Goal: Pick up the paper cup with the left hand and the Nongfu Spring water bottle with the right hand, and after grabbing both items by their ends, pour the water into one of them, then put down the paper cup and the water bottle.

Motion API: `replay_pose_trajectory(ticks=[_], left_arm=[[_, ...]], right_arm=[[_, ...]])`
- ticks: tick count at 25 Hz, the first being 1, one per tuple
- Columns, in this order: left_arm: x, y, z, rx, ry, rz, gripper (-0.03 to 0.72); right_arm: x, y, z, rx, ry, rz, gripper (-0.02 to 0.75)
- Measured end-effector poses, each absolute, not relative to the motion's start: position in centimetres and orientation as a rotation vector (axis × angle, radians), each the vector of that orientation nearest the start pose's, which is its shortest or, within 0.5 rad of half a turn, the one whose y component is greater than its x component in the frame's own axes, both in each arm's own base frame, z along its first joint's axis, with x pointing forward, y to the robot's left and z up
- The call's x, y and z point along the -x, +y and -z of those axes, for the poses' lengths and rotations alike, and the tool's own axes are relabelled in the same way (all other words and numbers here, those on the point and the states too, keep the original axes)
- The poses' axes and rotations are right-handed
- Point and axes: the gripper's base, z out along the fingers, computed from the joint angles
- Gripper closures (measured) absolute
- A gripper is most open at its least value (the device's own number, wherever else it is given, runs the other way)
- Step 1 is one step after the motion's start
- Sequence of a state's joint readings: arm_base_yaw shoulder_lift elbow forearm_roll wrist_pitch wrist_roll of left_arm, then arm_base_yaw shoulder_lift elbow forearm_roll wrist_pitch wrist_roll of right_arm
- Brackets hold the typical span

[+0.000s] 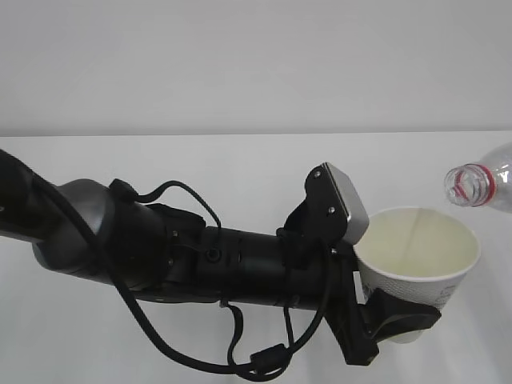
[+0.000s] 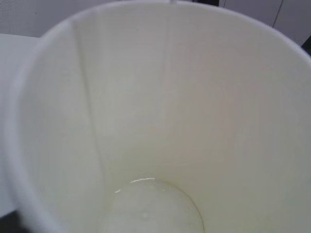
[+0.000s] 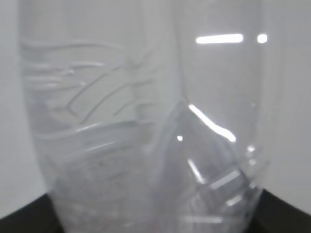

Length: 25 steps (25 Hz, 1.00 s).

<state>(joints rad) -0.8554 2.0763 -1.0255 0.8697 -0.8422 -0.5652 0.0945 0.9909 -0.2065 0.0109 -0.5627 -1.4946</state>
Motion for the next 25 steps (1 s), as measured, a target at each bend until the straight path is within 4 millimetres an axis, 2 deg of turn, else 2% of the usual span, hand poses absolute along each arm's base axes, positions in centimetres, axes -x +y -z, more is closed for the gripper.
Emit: replay_pose_trajectory(ticks=[25], left_arm=[[-22.47, -33.76, -13.32, -1.281, 1.53, 1.075, 0.175]], right_arm=[[-17.34, 1.58, -22.39, 1.298, 1.277, 1.033, 0.286]])
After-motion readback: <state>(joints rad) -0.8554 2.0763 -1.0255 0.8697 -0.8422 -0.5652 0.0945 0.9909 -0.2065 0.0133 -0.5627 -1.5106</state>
